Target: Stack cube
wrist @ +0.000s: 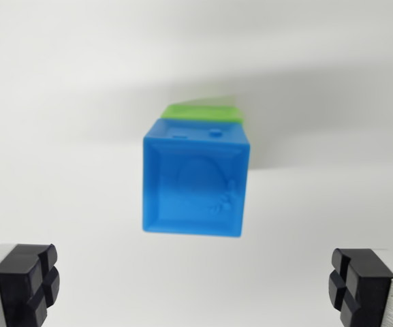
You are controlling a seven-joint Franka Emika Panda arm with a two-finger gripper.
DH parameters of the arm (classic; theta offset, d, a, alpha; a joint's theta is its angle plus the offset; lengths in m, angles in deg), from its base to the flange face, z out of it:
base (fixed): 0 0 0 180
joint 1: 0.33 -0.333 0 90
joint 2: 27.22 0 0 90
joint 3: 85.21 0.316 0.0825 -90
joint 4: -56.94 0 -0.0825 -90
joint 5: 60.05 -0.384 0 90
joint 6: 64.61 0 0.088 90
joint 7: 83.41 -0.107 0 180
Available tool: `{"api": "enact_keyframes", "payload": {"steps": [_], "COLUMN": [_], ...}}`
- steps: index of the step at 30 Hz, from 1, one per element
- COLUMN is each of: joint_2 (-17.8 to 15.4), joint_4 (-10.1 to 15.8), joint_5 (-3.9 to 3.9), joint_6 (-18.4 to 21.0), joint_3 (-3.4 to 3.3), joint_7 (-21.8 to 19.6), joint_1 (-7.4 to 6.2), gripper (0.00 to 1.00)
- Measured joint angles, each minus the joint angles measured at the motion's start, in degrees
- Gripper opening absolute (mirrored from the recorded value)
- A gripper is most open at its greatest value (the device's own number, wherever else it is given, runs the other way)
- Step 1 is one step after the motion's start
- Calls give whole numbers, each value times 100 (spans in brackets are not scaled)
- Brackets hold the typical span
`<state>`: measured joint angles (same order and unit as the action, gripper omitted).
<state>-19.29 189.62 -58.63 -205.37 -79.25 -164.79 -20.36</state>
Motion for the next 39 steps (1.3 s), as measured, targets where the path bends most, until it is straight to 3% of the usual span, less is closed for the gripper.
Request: {"api": "enact_keyframes", "payload": {"steps": [20, 39], "joint_2": [-809, -1241], "joint_4": [-388, -926], "joint_5": [-123, -171], "joint_6": [1188, 2159], "joint_3": [0, -2], "joint_7": [87, 123], "joint_1": [-5, -5], "gripper": [100, 100]}}
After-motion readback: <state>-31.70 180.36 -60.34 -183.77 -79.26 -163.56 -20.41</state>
